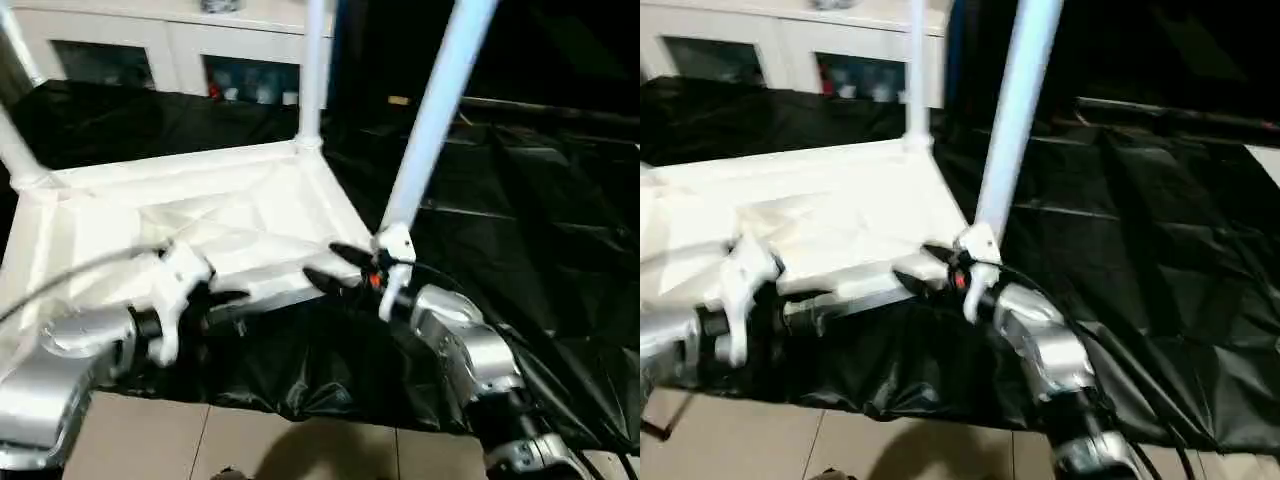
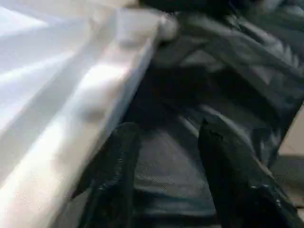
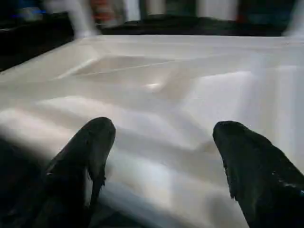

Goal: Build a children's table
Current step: Rotate leg to tighten

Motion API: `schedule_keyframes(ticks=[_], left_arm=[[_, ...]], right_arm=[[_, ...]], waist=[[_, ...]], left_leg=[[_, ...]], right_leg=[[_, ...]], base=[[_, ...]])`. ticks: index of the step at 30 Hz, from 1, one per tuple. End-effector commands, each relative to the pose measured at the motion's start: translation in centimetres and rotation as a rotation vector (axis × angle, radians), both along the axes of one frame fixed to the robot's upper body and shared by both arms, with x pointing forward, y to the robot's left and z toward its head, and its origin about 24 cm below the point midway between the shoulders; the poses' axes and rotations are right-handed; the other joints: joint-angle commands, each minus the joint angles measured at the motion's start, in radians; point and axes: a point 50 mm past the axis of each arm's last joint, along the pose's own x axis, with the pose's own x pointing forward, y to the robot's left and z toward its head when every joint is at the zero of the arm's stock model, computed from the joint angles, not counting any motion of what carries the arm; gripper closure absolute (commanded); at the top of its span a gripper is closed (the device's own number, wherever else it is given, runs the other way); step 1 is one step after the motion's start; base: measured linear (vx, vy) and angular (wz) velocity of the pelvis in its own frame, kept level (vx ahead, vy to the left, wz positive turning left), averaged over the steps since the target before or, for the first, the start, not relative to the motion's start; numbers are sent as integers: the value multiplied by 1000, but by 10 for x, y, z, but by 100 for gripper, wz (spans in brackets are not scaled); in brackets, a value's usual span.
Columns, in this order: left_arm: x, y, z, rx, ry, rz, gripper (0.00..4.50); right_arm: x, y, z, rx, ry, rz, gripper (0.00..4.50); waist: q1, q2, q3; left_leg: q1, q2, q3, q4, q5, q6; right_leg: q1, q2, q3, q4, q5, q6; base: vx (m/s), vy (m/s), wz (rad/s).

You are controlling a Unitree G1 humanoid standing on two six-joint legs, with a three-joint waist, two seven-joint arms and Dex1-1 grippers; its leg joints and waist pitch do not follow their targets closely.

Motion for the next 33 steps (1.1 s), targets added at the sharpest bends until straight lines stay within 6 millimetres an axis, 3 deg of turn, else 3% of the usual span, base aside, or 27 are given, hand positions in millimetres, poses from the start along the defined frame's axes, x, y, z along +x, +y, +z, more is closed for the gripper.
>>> schedule_keyframes(ticks=[1, 8, 11, 16, 21, 32, 33], left_arm=[[-4, 0, -2, 22, 18, -16, 191], [-2, 3, -10, 83, 18, 26, 137], [-2, 5, -17, 122, 16, 43, 137], [2, 9, -23, 180, -5, 86, 137], [2, 5, -29, 193, 2, 71, 137], [13, 6, -29, 204, -83, 108, 137], [15, 5, -30, 191, -100, 112, 137]], right_arm=[[8, -2, 2, -8, -10, -80, 73], [25, 8, 5, 20, 5, -222, 73], [33, 6, 4, 12, 24, -328, 73], [43, -7, 0, 40, 92, -509, 73], [54, -32, -1, 39, 119, -685, 73], [66, -79, 9, 22, 82, -859, 73], [66, -94, 10, 13, 73, -900, 73]], waist=[[-2, 27, -59], [-7, 27, -61], [-6, 29, -61], [-6, 30, -64], [-1, 32, -66], [13, 30, -61], [16, 42, -62]], left_leg=[[12, 11, -2, -67, -278, -37], [15, 11, 1, -64, -268, -34], [17, 11, 1, -63, -278, -43], [19, 10, 2, -61, -269, -48], [19, 9, 4, -57, -265, -50], [19, 7, 3, -51, -345, -49], [19, 7, 0, -51, -344, -52]], right_leg=[[39, -55, 41, -71, -214, -169], [41, -51, 41, -64, -147, -178], [38, -53, 42, -66, -177, -167], [39, -50, 41, -60, -138, -166], [40, -50, 39, -55, -105, -170], [31, -51, 38, -64, -237, -147], [31, -52, 38, -62, -234, -148]], base=[[0, 0, 0], [0, 0, 0], [0, 0, 0], [0, 0, 0], [0, 0, 0], [0, 0, 0], [0, 0, 0]])
